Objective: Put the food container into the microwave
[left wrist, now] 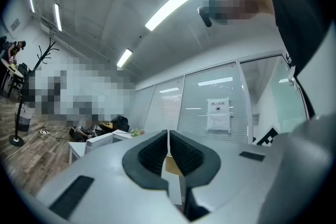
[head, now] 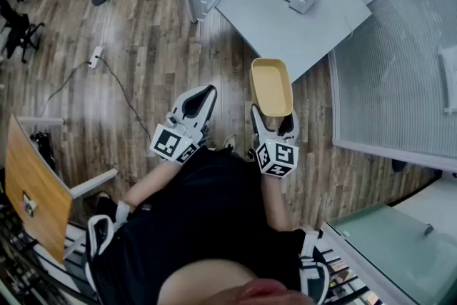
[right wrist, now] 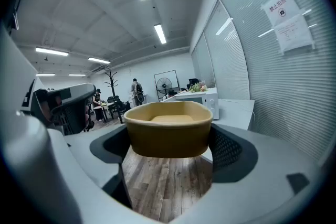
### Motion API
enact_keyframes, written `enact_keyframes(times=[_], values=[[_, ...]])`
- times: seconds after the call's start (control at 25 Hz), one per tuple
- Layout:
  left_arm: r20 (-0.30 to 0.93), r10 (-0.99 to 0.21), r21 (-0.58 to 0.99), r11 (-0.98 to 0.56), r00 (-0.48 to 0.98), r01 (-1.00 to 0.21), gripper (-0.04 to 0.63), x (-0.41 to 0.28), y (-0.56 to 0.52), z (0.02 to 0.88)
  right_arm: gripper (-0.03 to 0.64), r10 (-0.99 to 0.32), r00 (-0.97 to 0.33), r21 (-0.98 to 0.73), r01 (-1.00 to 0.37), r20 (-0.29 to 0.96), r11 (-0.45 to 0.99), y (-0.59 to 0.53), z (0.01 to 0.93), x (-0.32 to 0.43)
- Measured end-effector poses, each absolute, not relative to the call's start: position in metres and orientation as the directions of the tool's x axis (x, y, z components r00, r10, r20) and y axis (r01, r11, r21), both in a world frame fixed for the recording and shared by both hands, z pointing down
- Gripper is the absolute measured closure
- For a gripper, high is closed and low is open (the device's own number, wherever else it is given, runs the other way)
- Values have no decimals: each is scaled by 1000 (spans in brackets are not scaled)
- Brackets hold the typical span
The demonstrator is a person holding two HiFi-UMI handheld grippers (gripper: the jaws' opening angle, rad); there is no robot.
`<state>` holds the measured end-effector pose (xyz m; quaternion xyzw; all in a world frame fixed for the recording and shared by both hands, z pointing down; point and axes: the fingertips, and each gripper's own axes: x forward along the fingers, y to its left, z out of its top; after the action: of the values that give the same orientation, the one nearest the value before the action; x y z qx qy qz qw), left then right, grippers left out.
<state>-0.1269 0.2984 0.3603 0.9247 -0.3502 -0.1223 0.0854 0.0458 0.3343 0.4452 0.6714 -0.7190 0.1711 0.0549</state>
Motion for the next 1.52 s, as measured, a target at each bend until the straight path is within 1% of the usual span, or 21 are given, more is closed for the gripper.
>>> enact_keyframes(times=[0.44,0.8,1.08,1.28,1.52], values=[[-168,-663,255,-744,730,-617,563,-142,301,363,132,-948,-84,-151,-988,307,38,335,442,28],[-169,-648,273,-754,742,-597,563,-172,296,367,131,-957,-49,-181,-983,287,-4,327,436,7],[-182,-621,294,-774,763,-560,563,-193,279,380,132,-959,-18,-166,-986,283,-31,309,447,-10],[-168,-622,308,-770,765,-558,563,-183,252,390,132,-953,-12,-170,-985,304,-42,279,461,3],[-161,-639,285,-760,752,-584,563,-138,171,397,132,-954,-60,-178,-984,294,7,192,476,44]])
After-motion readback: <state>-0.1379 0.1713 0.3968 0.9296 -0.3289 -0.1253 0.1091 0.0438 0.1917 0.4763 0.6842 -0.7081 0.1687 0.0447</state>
